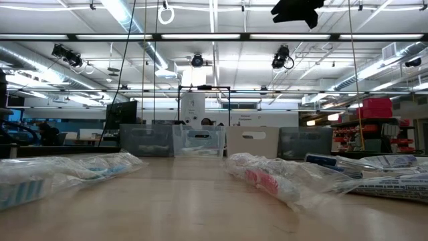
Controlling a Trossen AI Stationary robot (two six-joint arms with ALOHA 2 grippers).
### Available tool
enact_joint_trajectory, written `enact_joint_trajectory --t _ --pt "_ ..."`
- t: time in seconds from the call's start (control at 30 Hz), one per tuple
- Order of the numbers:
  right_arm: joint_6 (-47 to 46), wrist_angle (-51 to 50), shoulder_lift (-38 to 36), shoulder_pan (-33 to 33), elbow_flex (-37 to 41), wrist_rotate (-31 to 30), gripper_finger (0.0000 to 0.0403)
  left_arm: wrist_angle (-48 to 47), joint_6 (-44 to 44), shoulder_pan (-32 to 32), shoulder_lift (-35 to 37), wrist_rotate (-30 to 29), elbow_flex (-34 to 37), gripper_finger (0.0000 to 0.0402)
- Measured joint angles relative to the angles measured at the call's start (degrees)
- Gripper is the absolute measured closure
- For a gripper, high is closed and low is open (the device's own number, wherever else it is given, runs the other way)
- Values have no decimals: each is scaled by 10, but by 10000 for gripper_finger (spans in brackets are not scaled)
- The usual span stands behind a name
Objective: Pick & Place Travel size toiletries
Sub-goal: Put the blue toothbrush into the transparent bin
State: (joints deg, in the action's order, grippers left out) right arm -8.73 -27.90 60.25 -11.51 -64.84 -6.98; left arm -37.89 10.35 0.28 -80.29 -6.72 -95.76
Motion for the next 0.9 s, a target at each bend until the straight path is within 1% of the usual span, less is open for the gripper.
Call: enact_joint_trajectory --t 0.07,0.23,0.33,0.5,0.73,0.9 --pt "0 2 0 4 0 0 273 -25 2 -6 -3 0 9 207" --pt "6 9 0 10 0 0 269 -46 -1 -21 -4 2 36 227" --pt "6 15 0 11 0 0 268 -19 -4 -27 -4 6 48 243" --pt "6 19 0 11 0 0 272 -22 -21 -30 1 9 59 279" --pt "6 21 0 11 0 1 277 -87 -27 -30 22 11 60 336" --pt "6 21 0 11 0 1 279 -117 -29 -30 36 4 60 369"
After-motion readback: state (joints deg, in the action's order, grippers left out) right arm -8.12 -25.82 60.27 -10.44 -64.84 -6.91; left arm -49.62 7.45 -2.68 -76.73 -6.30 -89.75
